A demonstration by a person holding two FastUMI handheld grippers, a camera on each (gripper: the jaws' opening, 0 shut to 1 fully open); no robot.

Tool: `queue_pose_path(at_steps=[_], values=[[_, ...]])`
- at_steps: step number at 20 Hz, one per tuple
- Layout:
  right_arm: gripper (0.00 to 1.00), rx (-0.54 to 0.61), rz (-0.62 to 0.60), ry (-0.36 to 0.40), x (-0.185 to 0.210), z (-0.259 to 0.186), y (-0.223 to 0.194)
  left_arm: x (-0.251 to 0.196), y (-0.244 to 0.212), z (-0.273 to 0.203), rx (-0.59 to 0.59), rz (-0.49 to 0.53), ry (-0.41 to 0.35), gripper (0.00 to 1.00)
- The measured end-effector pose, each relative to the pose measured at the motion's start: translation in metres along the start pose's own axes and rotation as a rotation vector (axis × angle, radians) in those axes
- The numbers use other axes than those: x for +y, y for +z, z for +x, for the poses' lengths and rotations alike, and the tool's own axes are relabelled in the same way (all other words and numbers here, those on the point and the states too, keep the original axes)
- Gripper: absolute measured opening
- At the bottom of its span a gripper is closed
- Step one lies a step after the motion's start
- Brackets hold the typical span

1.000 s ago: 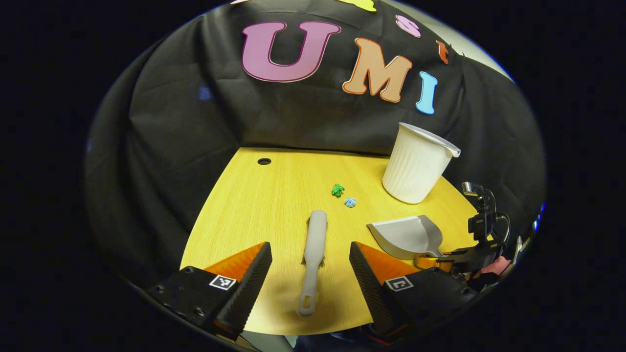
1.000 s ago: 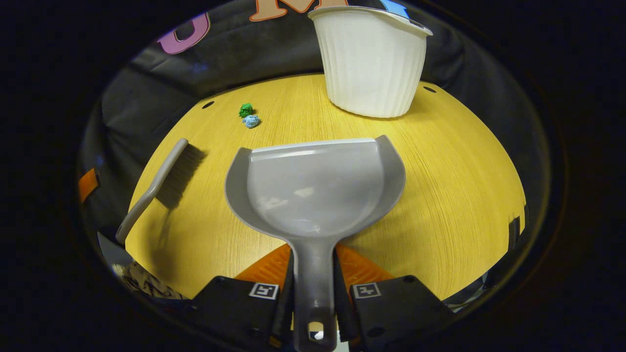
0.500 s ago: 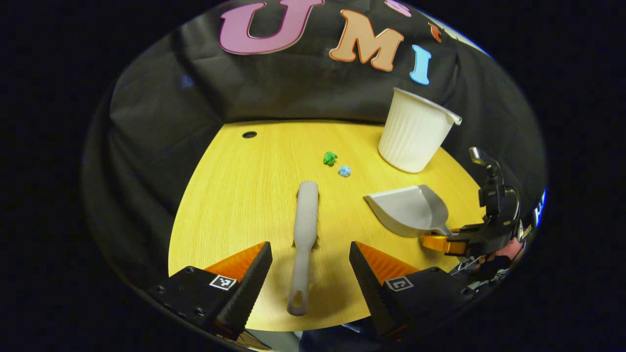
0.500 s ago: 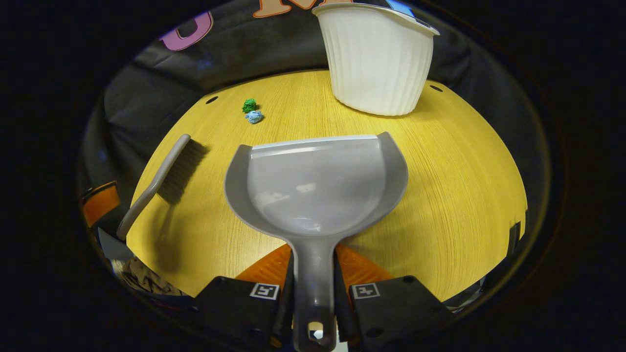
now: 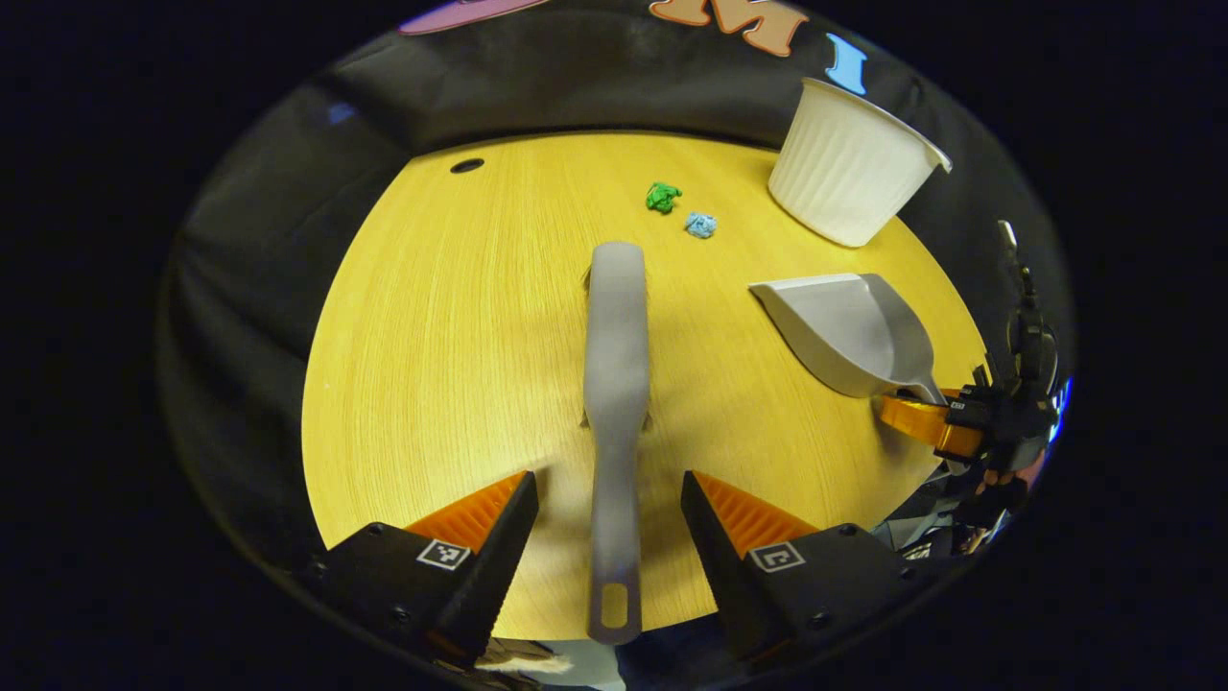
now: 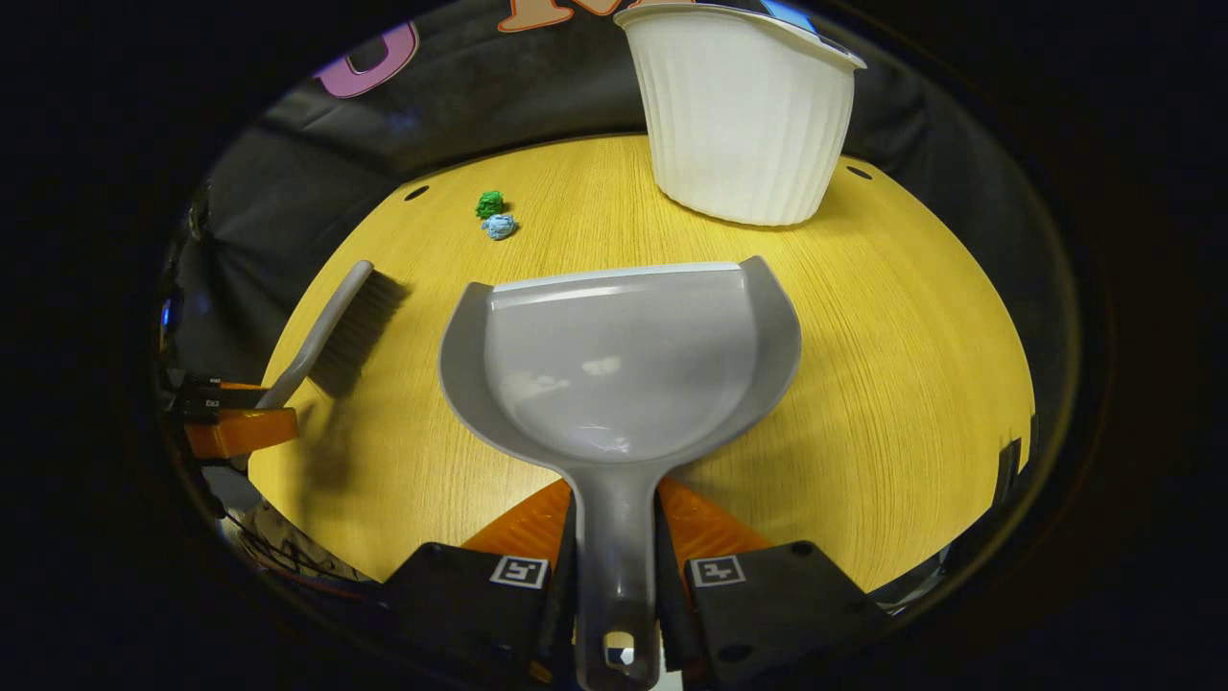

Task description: Pick up the small broom and dustpan from the desktop, sweep the trash into the dustpan with the broom, and then empty the trash into the garbage bin.

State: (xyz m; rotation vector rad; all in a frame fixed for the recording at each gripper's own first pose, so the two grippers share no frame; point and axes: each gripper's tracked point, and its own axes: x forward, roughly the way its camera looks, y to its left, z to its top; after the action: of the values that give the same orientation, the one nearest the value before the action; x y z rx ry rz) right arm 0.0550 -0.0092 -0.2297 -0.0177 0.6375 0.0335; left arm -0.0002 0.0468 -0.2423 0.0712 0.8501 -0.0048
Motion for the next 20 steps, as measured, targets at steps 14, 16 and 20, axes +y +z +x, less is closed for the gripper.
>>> queue_pose_path(at_steps=[14, 16, 20], values=[[0.40, 0.032, -0.007, 0.018, 0.001, 0.000, -0.002, -0.003, -0.010, 0.021, 0.213, -0.015, -0.006, 0.24], [0.40, 0.037, -0.015, 0.020, 0.001, 0.000, -0.002, -0.001, -0.009, 0.023, 0.226, -0.013, -0.001, 0.23], [0.39, 0.047, -0.029, 0.030, 0.002, 0.000, -0.002, 0.004, 0.003, 0.025, 0.223, -0.012, -0.020, 0.22]])
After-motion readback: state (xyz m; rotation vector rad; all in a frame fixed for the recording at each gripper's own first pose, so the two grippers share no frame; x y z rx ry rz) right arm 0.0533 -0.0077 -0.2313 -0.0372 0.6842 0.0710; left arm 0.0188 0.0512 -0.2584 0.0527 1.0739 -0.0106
